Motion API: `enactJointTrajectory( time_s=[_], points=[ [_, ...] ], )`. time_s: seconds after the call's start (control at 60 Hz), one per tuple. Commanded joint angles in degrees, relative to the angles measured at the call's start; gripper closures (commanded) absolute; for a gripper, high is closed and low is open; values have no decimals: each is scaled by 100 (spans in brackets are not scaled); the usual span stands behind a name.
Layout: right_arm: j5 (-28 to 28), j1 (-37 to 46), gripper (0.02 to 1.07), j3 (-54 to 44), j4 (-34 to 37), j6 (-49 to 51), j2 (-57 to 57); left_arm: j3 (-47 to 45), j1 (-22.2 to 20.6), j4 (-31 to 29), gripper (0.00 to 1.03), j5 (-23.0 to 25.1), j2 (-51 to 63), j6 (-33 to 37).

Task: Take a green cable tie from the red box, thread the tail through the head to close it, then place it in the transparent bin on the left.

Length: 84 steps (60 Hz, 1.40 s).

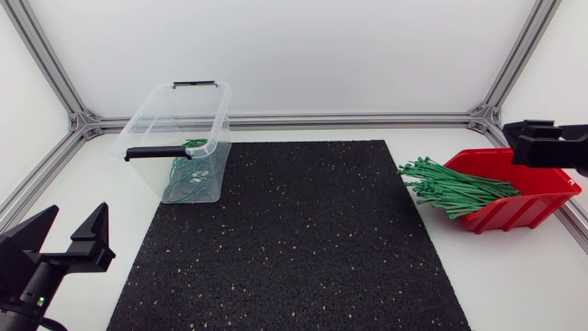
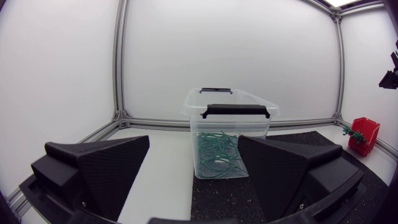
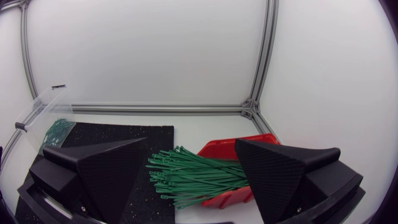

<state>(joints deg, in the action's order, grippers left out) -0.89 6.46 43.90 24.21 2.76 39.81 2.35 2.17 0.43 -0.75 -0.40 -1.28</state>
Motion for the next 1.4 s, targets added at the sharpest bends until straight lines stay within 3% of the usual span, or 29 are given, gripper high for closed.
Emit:
enactJointTrajectory(
  time_s=[0.0,0.183,0.4,0.667,0.8,0.95,1.1,1.317,1.383],
  points=[
    [-105,277,6,514,480,-92,765,-235,-24,-60,4,-21,-30,40],
    [-817,919,6,1121,1262,497,1863,-235,-24,-60,4,-21,-30,31],
    [-1827,1455,6,1525,2273,2299,2444,-235,-33,-60,4,-21,-30,31],
    [-1669,1455,12,1595,2545,4338,2821,-235,-7,-60,4,-21,-30,31],
    [-1625,1455,12,1446,2906,5990,2883,-235,-15,-69,4,-21,-30,31],
    [-1458,1402,12,1033,2695,7229,2646,-235,-50,-60,4,-21,-30,31],
    [-1142,1209,12,927,2712,8020,2830,-235,-112,-60,4,-21,-30,22],
    [-746,831,13,453,2167,8934,2804,-235,-200,-60,4,-21,-30,22],
    [-711,734,18,374,2150,9031,2813,-235,-226,-60,4,-21,-30,22]
  ],
)
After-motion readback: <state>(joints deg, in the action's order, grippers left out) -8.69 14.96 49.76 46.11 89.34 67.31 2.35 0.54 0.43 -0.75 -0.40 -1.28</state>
